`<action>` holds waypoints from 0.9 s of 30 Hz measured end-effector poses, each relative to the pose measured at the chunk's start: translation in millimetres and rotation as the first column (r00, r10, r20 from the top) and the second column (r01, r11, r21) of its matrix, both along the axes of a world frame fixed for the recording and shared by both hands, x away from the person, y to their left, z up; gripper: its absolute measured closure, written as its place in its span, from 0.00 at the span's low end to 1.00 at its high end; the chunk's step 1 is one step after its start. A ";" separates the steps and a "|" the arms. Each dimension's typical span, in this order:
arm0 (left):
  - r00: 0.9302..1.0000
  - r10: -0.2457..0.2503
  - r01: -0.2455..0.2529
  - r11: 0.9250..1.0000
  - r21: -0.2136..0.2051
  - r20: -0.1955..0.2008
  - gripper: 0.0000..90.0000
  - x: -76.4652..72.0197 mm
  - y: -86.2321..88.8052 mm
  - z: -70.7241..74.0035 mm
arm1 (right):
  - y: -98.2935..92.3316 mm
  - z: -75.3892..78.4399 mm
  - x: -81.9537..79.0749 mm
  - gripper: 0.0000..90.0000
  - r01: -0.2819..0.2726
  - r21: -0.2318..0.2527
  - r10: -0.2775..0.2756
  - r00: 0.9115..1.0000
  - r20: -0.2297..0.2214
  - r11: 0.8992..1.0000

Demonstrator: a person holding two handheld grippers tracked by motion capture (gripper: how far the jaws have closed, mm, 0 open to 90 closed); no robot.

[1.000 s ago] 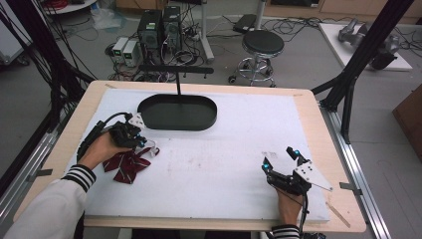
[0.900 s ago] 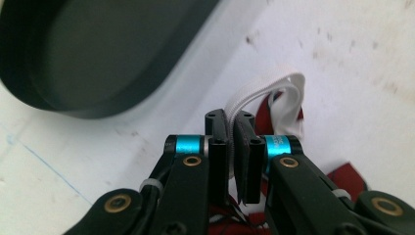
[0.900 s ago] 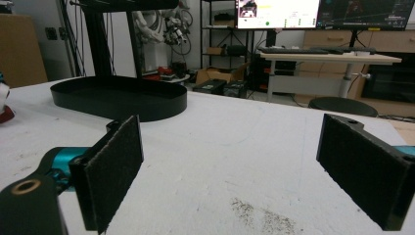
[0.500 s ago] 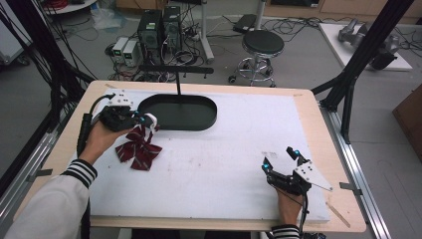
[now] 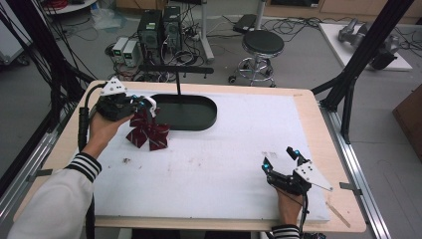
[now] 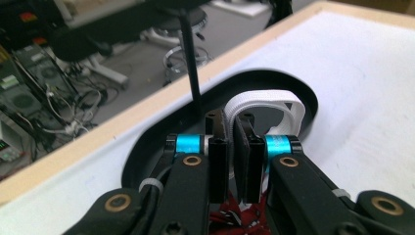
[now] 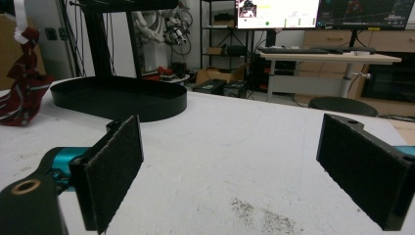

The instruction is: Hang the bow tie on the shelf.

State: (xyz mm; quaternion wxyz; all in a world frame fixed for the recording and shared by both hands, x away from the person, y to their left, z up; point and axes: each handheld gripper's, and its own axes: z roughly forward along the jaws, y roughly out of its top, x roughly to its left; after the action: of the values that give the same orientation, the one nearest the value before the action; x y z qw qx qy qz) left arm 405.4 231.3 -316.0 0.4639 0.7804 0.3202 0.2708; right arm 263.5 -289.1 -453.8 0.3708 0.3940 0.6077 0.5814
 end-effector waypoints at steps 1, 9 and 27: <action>1.000 0.011 -0.010 1.000 -0.011 0.021 0.95 1.3 -0.4 2.8 | 0.0 0.0 0.0 0.10 0.000 0.000 0.000 1.000 0.000 1.000; 0.999 0.027 -0.024 0.998 -0.051 0.046 0.95 11.3 -1.4 9.7 | 0.6 0.0 -0.5 0.10 -0.001 -0.004 0.001 1.000 -0.003 1.000; 0.991 0.098 -0.086 0.989 -0.123 0.091 0.95 50.5 7.5 29.7 | 0.8 0.1 -0.1 0.10 0.001 -0.005 -0.001 1.000 -0.003 1.000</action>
State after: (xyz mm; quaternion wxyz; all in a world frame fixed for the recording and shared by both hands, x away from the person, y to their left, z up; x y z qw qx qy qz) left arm 455.9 238.8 -286.3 0.5114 0.7217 0.3485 0.3102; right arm 263.4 -288.3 -453.7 0.3712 0.3942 0.6093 0.5792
